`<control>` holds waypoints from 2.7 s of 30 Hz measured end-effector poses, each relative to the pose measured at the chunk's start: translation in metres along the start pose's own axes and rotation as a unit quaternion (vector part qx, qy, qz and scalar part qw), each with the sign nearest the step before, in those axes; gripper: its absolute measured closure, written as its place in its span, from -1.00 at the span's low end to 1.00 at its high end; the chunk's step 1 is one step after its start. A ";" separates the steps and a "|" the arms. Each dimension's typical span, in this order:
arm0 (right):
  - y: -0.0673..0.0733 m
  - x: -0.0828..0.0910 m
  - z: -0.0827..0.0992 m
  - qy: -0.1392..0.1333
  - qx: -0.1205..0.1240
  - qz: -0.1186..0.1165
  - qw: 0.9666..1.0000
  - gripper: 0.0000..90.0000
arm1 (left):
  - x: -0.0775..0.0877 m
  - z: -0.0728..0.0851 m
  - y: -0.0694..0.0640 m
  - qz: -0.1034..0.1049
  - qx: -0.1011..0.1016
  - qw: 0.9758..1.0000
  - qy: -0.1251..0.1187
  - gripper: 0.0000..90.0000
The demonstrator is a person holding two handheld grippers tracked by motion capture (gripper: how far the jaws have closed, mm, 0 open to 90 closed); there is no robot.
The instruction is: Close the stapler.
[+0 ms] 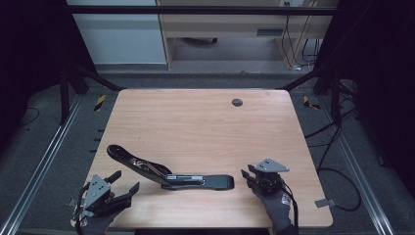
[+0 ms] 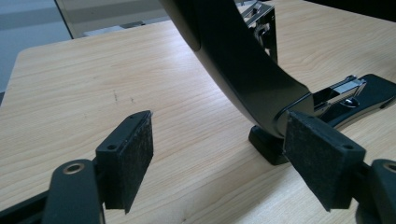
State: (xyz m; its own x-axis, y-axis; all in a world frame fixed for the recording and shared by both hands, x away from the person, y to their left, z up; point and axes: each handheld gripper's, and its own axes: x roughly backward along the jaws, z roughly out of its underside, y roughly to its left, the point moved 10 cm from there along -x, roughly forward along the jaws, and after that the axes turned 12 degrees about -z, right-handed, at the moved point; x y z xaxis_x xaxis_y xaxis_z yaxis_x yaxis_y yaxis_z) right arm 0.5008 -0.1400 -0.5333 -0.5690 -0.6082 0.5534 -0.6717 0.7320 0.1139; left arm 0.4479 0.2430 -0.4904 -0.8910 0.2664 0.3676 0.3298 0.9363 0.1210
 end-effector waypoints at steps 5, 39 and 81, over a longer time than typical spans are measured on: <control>0.002 -0.001 0.002 0.004 0.002 -0.003 1.000 0.47 | 0.002 -0.005 -0.003 0.003 -0.004 1.000 -0.004 -0.50; 0.025 -0.009 -0.002 0.002 0.011 -0.038 0.999 0.80 | -0.009 -0.066 0.018 -0.002 0.030 0.998 -0.056 -0.39; 0.051 -0.041 0.008 0.035 0.015 -0.074 0.997 1.00 | -0.004 -0.071 0.024 0.011 0.075 0.994 -0.073 0.17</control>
State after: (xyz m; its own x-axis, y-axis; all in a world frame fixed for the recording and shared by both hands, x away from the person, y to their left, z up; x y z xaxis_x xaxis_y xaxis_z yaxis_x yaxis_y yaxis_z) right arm 0.4865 -0.0799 -0.5569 -0.4285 -0.6851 0.5891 -0.7607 0.6254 0.1738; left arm 0.4817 0.2485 -0.4236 -0.9235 0.3079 0.2289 0.3098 0.9504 -0.0285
